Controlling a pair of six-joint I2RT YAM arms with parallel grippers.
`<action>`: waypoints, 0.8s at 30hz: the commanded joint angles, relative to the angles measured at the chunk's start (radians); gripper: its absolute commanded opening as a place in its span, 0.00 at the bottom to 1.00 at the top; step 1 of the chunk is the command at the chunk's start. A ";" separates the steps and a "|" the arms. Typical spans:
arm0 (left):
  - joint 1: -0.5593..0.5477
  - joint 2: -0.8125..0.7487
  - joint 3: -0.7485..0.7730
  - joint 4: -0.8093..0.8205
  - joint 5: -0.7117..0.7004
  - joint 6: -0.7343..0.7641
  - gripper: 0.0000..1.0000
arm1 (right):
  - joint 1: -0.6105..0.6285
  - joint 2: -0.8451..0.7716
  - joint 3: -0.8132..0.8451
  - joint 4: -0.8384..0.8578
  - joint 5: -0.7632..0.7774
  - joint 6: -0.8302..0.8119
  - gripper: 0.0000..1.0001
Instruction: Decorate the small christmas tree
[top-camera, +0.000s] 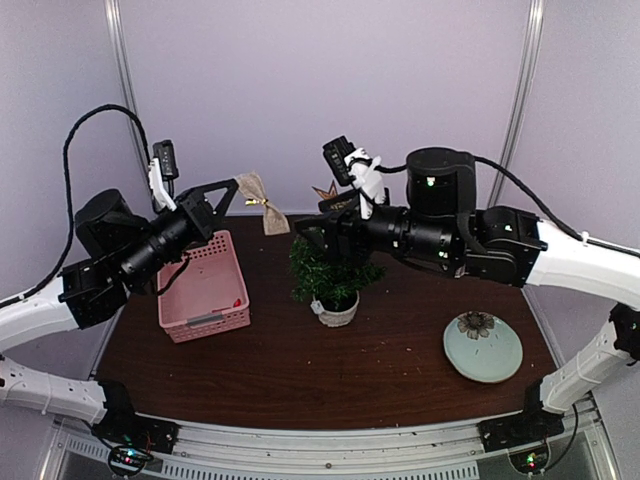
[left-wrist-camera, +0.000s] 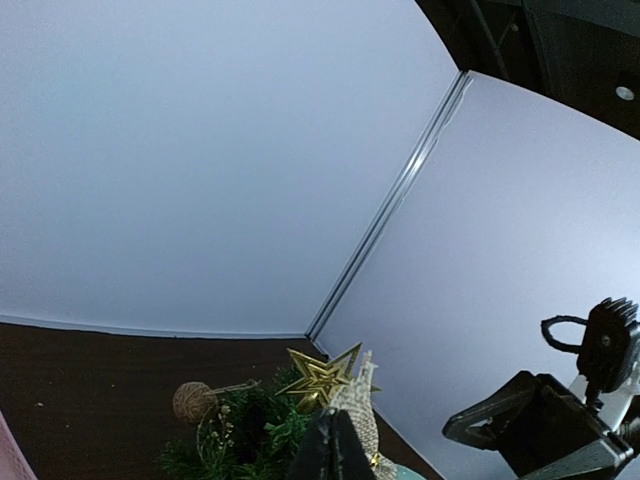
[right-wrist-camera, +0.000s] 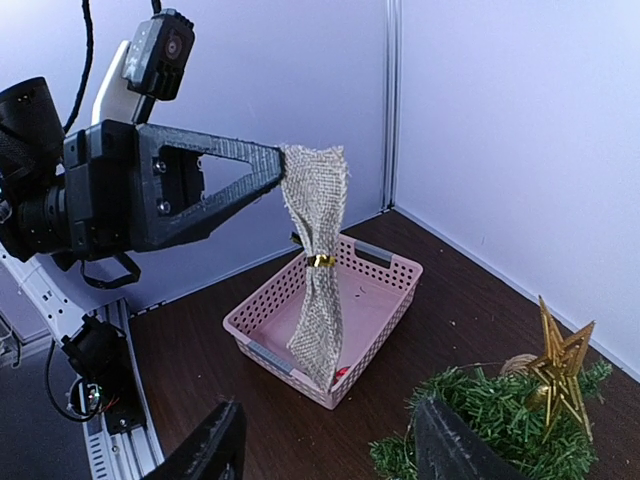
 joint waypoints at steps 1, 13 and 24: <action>-0.060 0.008 -0.005 0.120 -0.048 -0.022 0.00 | 0.020 0.045 0.061 0.044 0.027 -0.006 0.59; -0.123 0.026 -0.010 0.146 -0.016 -0.025 0.00 | 0.029 0.051 0.028 0.098 0.012 0.001 0.01; -0.125 0.033 0.120 -0.153 0.111 0.117 0.59 | 0.024 -0.121 -0.086 -0.056 -0.008 -0.129 0.00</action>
